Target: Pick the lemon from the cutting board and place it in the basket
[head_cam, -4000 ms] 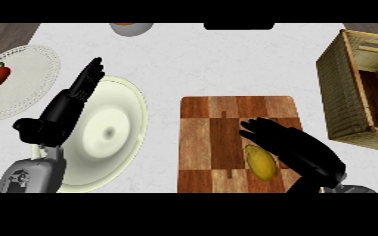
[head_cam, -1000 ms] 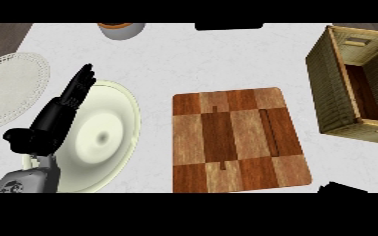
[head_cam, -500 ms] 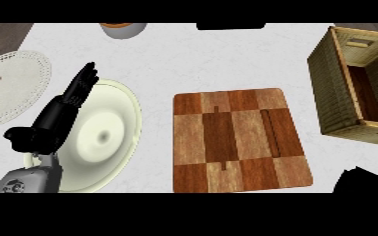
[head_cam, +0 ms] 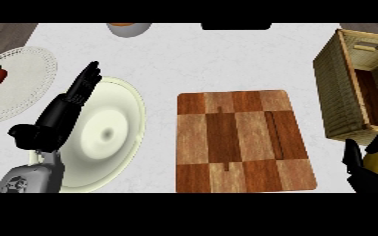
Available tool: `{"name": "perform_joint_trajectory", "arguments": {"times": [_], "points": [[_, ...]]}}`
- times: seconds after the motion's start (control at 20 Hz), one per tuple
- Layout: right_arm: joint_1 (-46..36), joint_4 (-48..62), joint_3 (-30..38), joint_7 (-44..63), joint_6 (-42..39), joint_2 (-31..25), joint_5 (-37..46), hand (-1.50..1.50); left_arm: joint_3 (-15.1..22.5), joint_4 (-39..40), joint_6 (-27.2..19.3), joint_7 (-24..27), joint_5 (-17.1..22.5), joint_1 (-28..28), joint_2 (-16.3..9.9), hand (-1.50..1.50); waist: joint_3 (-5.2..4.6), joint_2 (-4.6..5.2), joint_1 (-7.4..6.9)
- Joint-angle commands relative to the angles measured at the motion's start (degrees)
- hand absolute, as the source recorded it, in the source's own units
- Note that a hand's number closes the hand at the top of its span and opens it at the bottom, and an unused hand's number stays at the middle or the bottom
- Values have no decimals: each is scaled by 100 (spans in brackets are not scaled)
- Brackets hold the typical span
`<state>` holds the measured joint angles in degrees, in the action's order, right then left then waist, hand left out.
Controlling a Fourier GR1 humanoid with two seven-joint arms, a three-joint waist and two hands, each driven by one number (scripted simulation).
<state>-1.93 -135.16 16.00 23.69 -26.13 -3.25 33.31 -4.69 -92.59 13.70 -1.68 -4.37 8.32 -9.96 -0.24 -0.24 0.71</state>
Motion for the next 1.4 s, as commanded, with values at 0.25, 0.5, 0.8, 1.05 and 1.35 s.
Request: {"name": "perform_joint_trajectory", "arguments": {"times": [0.25,0.5,0.8,1.05,1.35], "points": [[-3143,933,1698,2069,68,-1281,-1141,150,64,213,-36,201,-130,79,45,0,12,16,-64],[-3562,2460,2381,1590,173,-2420,-1350,150,-38,134,68,71,80,137,28,0,24,29,-95],[-3664,3947,2367,876,257,-3135,-1440,150,209,169,-182,-85,-222,257,251,0,25,34,-96],[-2957,4478,2276,-183,603,-3055,-1290,150,64,-257,135,-172,23,-51,19,0,26,23,-109],[-3218,5882,2127,-1500,1676,-3272,-839,150,285,-88,-62,-6,-263,-91,235,0,27,40,-155]]}}
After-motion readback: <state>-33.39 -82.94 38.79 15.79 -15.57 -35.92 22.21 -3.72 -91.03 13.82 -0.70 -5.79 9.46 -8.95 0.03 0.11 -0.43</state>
